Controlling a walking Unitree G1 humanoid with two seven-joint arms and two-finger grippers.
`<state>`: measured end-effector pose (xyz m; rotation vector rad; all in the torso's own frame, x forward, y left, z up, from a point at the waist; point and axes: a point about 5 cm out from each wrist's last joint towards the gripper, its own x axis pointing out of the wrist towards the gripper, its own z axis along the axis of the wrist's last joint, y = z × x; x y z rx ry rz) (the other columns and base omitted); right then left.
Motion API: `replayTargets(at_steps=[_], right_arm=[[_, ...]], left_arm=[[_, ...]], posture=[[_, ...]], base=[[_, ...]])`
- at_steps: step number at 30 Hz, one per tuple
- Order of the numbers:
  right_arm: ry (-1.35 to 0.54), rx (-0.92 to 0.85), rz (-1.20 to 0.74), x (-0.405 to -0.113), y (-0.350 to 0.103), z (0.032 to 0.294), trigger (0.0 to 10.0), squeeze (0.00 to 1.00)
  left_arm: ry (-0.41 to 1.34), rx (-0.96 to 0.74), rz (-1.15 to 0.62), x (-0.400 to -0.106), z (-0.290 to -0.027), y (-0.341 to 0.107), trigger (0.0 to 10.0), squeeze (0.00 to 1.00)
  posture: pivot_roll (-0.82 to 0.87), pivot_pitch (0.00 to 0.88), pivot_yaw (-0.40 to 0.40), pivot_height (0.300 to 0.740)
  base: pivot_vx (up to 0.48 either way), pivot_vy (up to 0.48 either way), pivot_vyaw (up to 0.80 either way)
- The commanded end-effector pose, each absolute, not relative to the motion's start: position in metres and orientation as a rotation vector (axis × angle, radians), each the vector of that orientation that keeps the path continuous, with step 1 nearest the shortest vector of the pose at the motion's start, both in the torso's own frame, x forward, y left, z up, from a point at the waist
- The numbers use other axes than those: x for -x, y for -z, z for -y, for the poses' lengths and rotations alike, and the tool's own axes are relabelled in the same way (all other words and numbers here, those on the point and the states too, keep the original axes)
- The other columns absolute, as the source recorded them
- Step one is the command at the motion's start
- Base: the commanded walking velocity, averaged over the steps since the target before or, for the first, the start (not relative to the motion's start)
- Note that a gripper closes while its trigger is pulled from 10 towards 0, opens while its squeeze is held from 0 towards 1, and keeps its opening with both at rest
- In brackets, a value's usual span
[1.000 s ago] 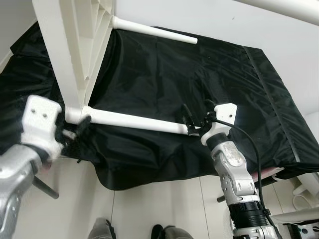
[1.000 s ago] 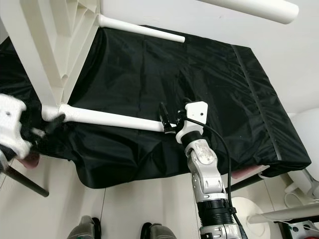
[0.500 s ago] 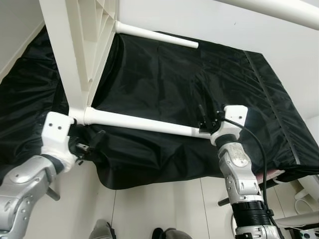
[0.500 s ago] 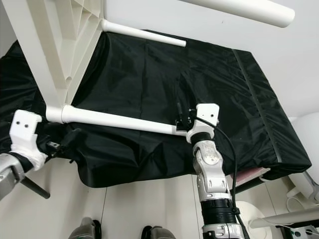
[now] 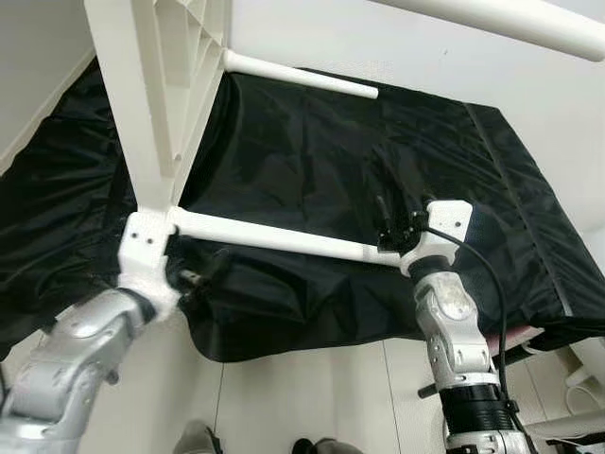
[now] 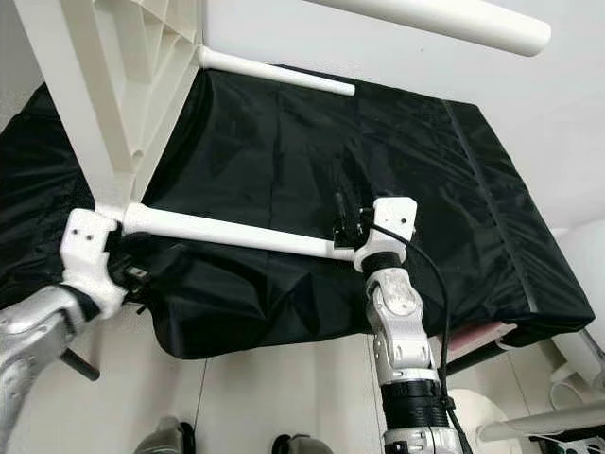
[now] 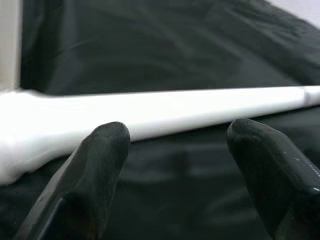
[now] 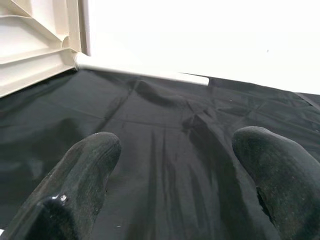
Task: Building children table
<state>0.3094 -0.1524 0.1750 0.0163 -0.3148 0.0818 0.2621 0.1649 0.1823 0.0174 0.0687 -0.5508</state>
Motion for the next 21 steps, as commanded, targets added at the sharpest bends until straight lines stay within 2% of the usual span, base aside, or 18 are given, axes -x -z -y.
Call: replayTargets(at_steps=[1, 5, 7, 11, 14, 15, 17, 21], right_arm=[[-0.068, -0.021, 0.326, -0.305, -0.174, 0.156, 10.0, 0.0], [-0.067, -0.018, 0.329, -0.303, -0.174, 0.156, 10.0, 0.0], [-0.085, -0.019, 0.337, -0.299, -0.172, 0.155, 10.0, 0.0], [-0.125, 0.004, 0.353, -0.295, -0.172, 0.155, 10.0, 0.0], [-0.13, 0.007, 0.355, -0.295, -0.173, 0.155, 10.0, 0.0], [-0.144, 0.016, 0.361, -0.295, -0.174, 0.153, 10.0, 0.0], [-0.178, 0.033, 0.366, -0.297, -0.173, 0.148, 10.0, 0.0], [-0.159, 0.031, 0.374, -0.3, -0.174, 0.144, 10.0, 0.0]], left_arm=[[0.658, -0.008, -0.066, -0.262, -0.155, -0.182, 10.0, 0.0], [0.623, 0.004, -0.049, -0.266, -0.151, -0.184, 10.0, 0.0], [0.564, 0.029, -0.042, -0.277, -0.146, -0.186, 10.0, 0.0], [0.405, 0.029, 0.004, -0.287, -0.16, -0.196, 10.0, 0.0], [0.383, 0.02, 0.016, -0.288, -0.163, -0.198, 10.0, 0.0], [0.369, 0.006, 0.021, -0.289, -0.165, -0.199, 10.0, 0.0], [0.349, -0.016, 0.0, -0.292, -0.168, -0.197, 10.0, 0.0], [0.355, -0.054, 0.029, -0.299, -0.162, -0.197, 10.0, 0.0]], posture=[[0.1, 0.101, -0.104, 0.74], [0.1, 0.101, -0.101, 0.74], [0.11, 0.097, -0.072, 0.74], [0.13, 0.096, -0.022, 0.74], [0.13, 0.096, -0.022, 0.74], [0.14, 0.099, 0.006, 0.74], [0.13, 0.098, 0.015, 0.74], [0.12, 0.087, 0.024, 0.74]], base=[[0.0, 0.0, 0.0], [0.0, 0.0, 0.0], [0.0, 0.0, 0.0], [0.0, 0.0, 0.0], [0.0, 0.0, 0.0], [0.0, 0.0, 0.0], [0.0, 0.0, 0.0], [0.0, 0.0, 0.0]])
